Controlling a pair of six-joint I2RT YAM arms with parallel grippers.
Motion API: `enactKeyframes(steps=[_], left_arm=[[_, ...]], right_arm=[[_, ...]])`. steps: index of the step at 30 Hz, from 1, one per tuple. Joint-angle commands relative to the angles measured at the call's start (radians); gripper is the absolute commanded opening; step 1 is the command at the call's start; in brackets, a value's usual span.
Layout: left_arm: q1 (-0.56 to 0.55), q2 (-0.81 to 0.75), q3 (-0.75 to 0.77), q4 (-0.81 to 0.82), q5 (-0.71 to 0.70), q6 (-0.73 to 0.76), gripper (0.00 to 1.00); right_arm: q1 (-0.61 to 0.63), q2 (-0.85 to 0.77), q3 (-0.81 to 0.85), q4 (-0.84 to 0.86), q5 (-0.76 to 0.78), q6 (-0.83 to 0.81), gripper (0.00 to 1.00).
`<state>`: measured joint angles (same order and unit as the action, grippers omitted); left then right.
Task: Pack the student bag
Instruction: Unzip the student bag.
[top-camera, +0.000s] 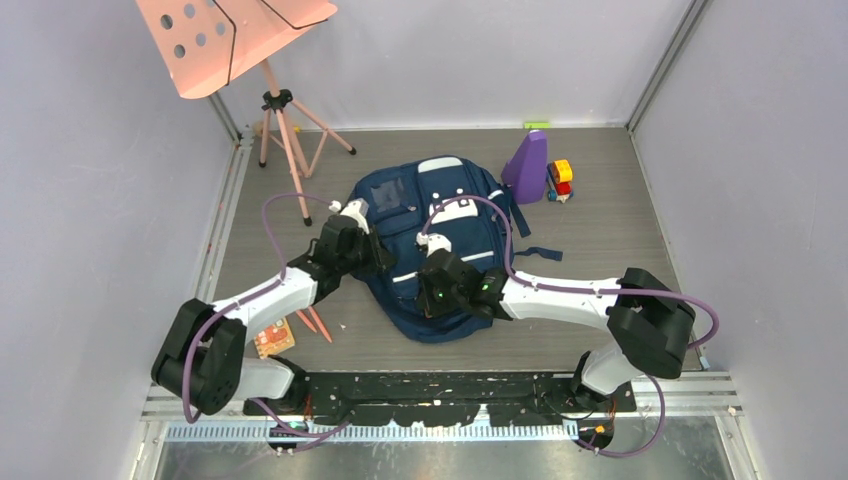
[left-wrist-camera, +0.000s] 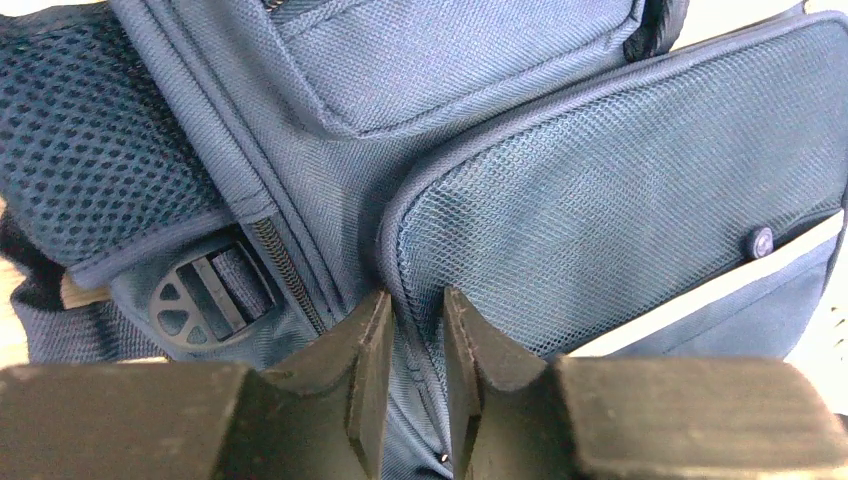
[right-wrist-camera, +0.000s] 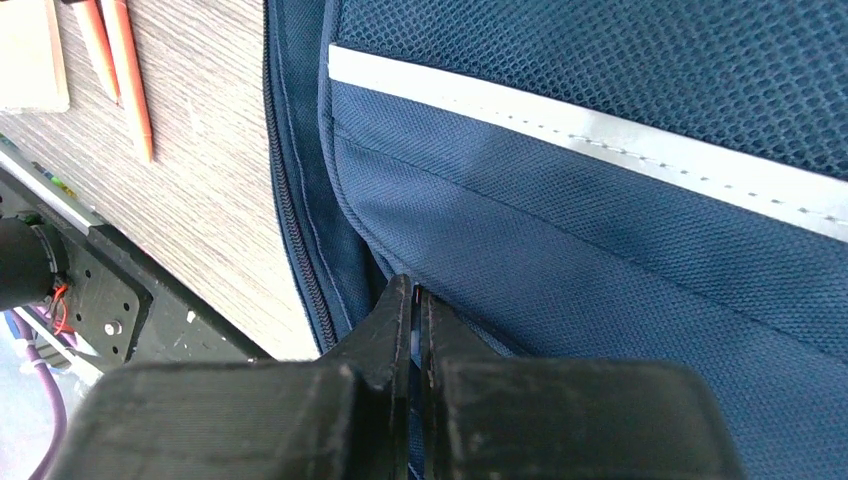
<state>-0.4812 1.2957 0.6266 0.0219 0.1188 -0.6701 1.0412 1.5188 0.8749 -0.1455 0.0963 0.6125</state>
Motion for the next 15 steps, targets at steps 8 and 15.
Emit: enactKeyframes(steps=[8,15], left_arm=[[0.003,0.072,-0.007,0.191,0.159,-0.056,0.0],[0.001,0.04,-0.063,0.229,0.118,-0.092,0.0]], right_arm=[[0.062,0.055,0.115,0.021,0.215,0.168,0.01],[0.083,0.17,0.198,0.115,0.273,0.194,0.01]])
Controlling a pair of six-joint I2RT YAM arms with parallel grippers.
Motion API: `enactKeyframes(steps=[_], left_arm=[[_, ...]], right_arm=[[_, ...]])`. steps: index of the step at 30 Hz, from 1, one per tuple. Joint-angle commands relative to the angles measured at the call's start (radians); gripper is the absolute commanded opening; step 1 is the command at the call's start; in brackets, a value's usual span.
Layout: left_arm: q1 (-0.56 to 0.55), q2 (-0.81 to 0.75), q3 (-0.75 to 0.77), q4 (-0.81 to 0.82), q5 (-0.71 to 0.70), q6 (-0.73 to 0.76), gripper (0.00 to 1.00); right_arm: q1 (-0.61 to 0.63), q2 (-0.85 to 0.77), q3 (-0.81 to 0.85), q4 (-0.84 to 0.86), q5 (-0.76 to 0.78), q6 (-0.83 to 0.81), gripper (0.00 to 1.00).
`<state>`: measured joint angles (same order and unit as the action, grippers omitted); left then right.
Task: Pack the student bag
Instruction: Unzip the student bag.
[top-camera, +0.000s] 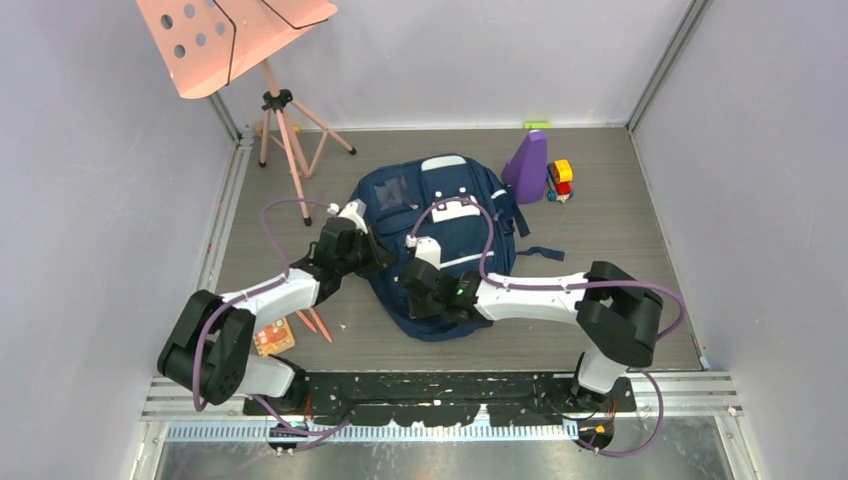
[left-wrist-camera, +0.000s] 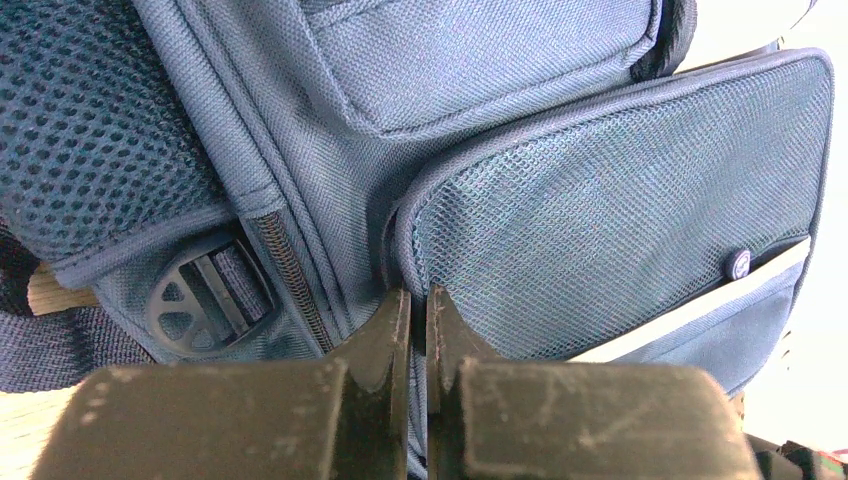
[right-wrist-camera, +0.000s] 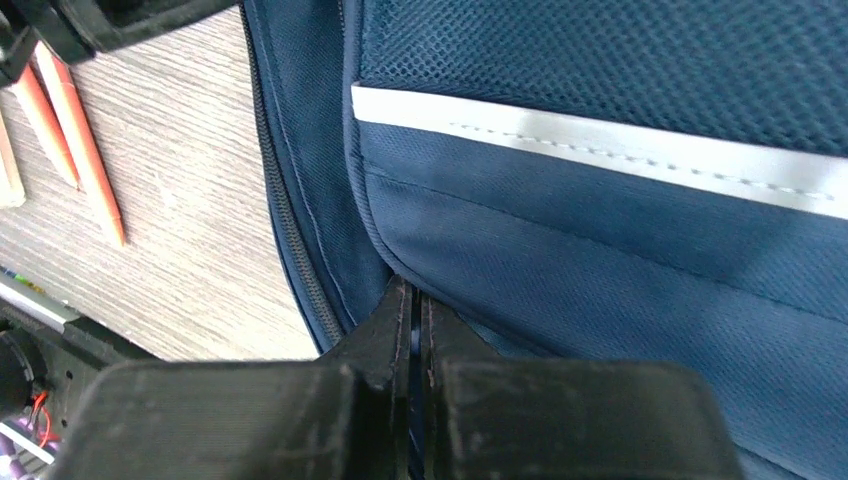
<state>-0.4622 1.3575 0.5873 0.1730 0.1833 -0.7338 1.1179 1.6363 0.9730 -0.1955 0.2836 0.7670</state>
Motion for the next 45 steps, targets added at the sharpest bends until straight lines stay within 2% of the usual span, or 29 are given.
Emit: enactKeyframes(steps=[1,7,14,17,20,21,24,27,30,32,35,40,42,45], left_arm=[[-0.018,-0.028,-0.027,0.076,0.052,-0.03,0.0],[-0.018,-0.07,-0.048,0.086,0.042,-0.045,0.0],[-0.018,-0.102,-0.086,0.096,0.01,-0.063,0.0],[-0.018,-0.105,-0.079,0.102,0.028,-0.043,0.0],[-0.018,-0.123,-0.072,0.101,0.04,-0.008,0.0],[-0.018,-0.133,-0.065,0.088,0.039,0.014,0.03],[-0.019,-0.174,-0.044,0.033,0.035,0.088,0.24],[-0.033,-0.231,-0.021,-0.039,-0.007,0.163,0.44],[-0.08,-0.282,0.008,-0.118,-0.103,0.252,0.58],[-0.123,-0.313,0.023,-0.164,-0.169,0.314,0.64],[-0.149,-0.354,0.03,-0.232,-0.244,0.332,0.7],[-0.149,-0.404,0.029,-0.354,-0.314,0.274,0.82],[-0.147,-0.424,0.02,-0.412,-0.358,0.246,0.91],[-0.115,-0.456,0.009,-0.535,-0.421,0.19,0.97]], right_arm=[[0.006,0.065,0.124,0.173,0.087,0.034,0.01],[0.008,0.171,0.214,0.246,0.066,0.007,0.01],[0.007,0.165,0.197,0.33,0.151,-0.032,0.02],[0.008,0.145,0.182,0.347,0.138,-0.069,0.12],[0.009,0.106,0.142,0.338,0.122,-0.1,0.31],[0.008,0.071,0.128,0.341,0.118,-0.117,0.34],[0.008,-0.038,0.069,0.312,0.093,-0.176,0.5],[0.007,-0.124,0.064,0.222,0.115,-0.23,0.6],[-0.002,-0.223,0.052,0.104,0.156,-0.288,0.68],[-0.016,-0.281,0.032,0.063,0.18,-0.318,0.72],[-0.068,-0.344,-0.008,0.027,0.148,-0.38,0.77],[-0.151,-0.419,-0.072,-0.037,0.03,-0.562,0.79],[-0.163,-0.439,-0.104,-0.04,0.019,-0.606,0.79],[-0.174,-0.468,-0.139,-0.039,0.02,-0.618,0.79]])
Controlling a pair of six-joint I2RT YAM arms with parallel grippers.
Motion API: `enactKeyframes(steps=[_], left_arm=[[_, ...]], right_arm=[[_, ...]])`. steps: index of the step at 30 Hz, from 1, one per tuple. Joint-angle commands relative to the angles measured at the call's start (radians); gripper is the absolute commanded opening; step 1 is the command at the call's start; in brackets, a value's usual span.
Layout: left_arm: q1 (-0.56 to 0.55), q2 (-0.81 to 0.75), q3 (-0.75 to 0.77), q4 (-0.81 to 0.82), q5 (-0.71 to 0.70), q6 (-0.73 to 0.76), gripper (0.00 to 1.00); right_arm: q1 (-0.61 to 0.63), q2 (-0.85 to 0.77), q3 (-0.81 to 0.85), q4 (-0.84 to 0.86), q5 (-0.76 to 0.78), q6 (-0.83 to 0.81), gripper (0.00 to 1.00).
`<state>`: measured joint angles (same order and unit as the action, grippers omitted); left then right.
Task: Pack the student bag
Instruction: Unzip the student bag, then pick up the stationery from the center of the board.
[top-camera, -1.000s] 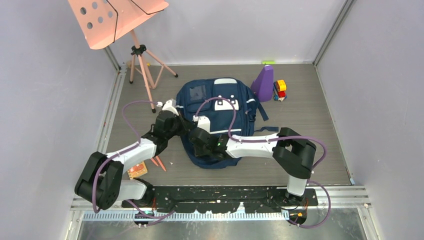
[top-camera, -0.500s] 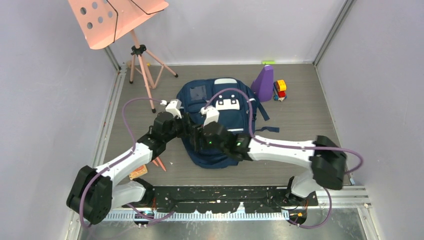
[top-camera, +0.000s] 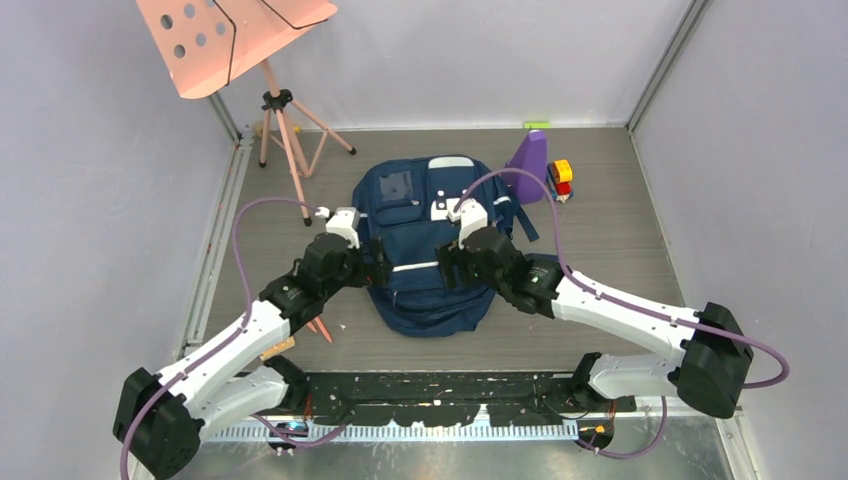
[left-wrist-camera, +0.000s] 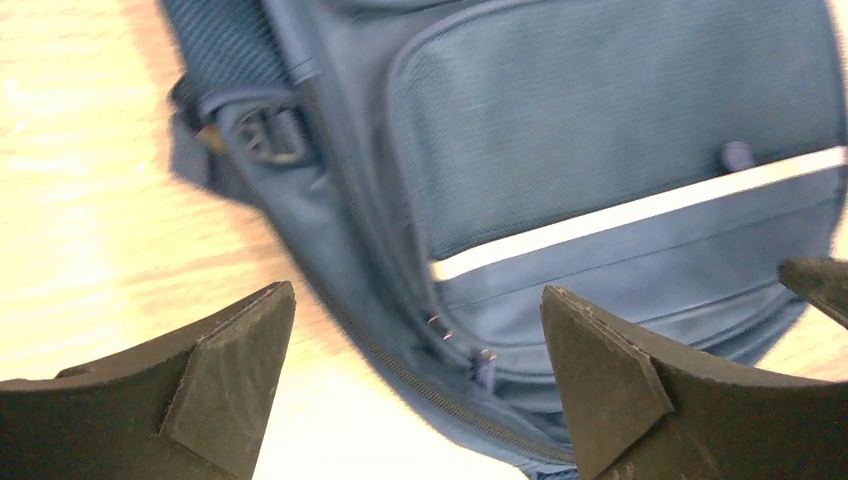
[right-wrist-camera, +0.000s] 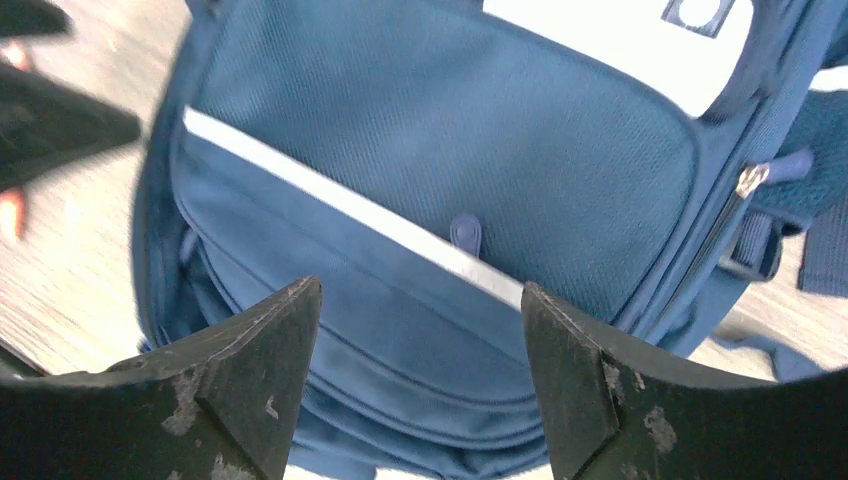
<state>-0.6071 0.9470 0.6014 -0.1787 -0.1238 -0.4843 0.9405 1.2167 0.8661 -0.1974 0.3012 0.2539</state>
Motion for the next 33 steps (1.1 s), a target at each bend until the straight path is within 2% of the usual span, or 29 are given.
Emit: enactKeyframes(steps=[1,6,9,13,16,25,33], left_arm=[[0.051,-0.056,-0.007,-0.222,-0.126,-0.093,0.99],[0.203,-0.099,-0.045,-0.357,-0.064,-0.204,1.0],[0.259,-0.121,-0.068,-0.428,-0.11,-0.241,0.98],[0.286,-0.174,-0.094,-0.496,-0.189,-0.299,0.76],[0.289,-0.208,-0.107,-0.52,-0.223,-0.341,0.67],[0.321,-0.105,-0.097,-0.496,-0.252,-0.349,0.57],[0.369,0.014,-0.099,-0.424,-0.186,-0.311,0.45]], right_arm=[[0.003,-0.053,-0.037,-0.035,0.004,-0.103,0.79],[-0.003,-0.091,-0.085,0.003,0.054,-0.078,0.79],[-0.007,-0.116,-0.101,0.018,0.078,-0.07,0.79],[-0.01,-0.165,-0.126,0.035,0.081,-0.068,0.8],[-0.011,-0.186,-0.144,0.055,0.083,-0.068,0.81],[-0.02,-0.201,-0.158,0.074,0.083,-0.046,0.82],[-0.023,-0.198,-0.164,0.075,0.104,-0.011,0.81]])
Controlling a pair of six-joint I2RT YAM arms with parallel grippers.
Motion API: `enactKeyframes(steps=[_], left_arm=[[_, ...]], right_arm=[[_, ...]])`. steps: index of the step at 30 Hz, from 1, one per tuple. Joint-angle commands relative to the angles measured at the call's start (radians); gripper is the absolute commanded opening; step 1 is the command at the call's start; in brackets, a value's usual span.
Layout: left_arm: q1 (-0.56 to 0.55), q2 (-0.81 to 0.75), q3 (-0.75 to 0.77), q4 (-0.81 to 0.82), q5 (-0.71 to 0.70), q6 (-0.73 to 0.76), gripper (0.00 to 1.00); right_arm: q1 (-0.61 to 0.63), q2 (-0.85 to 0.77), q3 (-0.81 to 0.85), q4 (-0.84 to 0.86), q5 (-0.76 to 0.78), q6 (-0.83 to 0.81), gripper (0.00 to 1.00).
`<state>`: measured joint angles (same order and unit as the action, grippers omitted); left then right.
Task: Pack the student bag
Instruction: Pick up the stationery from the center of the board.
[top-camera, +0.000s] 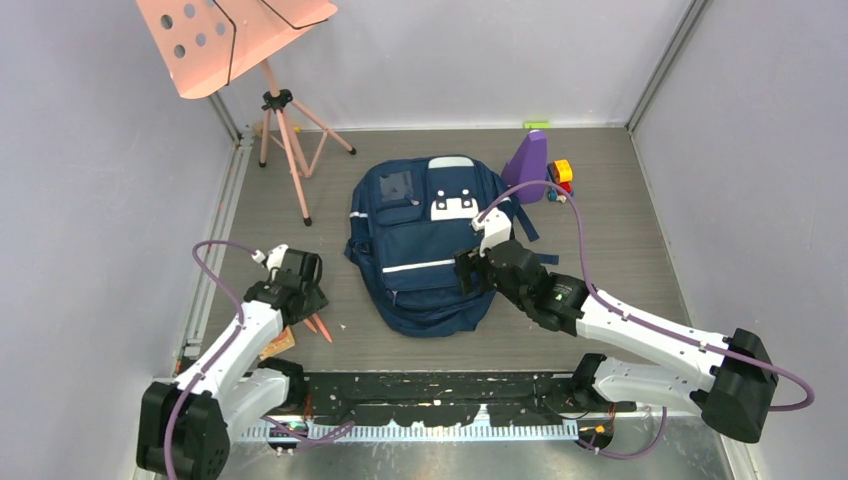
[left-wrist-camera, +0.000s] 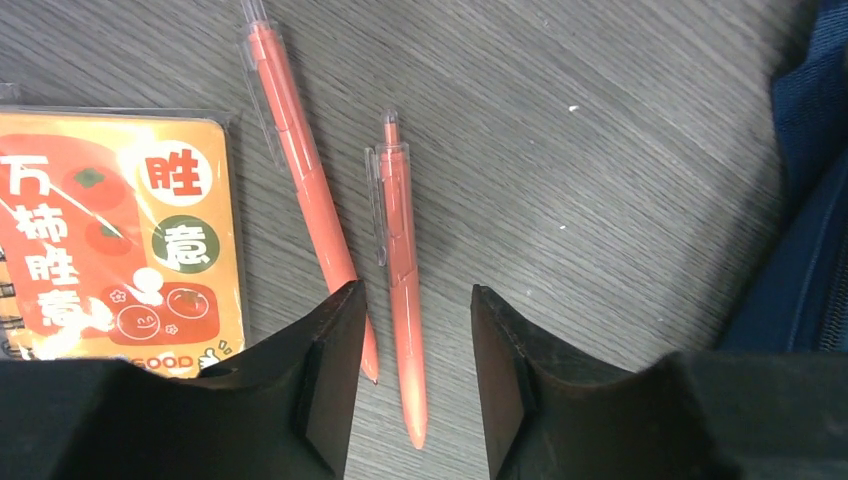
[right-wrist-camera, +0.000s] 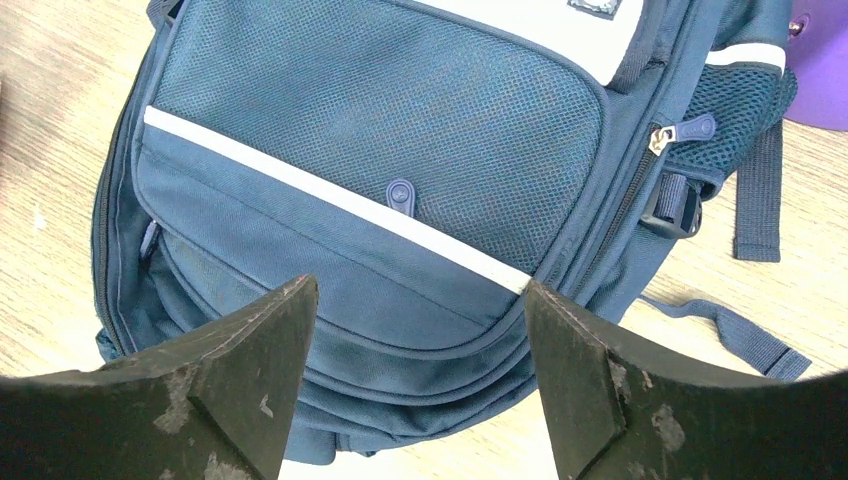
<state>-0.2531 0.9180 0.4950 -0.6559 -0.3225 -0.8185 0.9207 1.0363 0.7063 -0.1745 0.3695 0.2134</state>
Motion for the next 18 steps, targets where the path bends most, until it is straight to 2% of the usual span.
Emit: enactKeyframes(steps=[1,5,14,15,18], left_arm=[[0.016,0.054,0.009,0.056,0.009,0.028,0.43],[0.042,0.087,0.002,0.108,0.02,0.047,0.36],[0.108,0.164,0.005,0.121,0.121,0.067,0.37],[0.112,0.169,0.002,0.125,0.141,0.067,0.36],[0.114,0.176,-0.004,0.137,0.16,0.07,0.16]], right_arm=[[-0.005,-0.018,-0.005,0.052,0.036,0.036,0.82],[-0.005,-0.023,-0.007,0.053,0.036,0.047,0.82],[-0.007,-0.041,-0.014,0.049,0.046,0.06,0.82],[-0.008,-0.043,-0.015,0.049,0.047,0.063,0.82],[-0.009,-0.045,-0.02,0.052,0.051,0.067,0.82]])
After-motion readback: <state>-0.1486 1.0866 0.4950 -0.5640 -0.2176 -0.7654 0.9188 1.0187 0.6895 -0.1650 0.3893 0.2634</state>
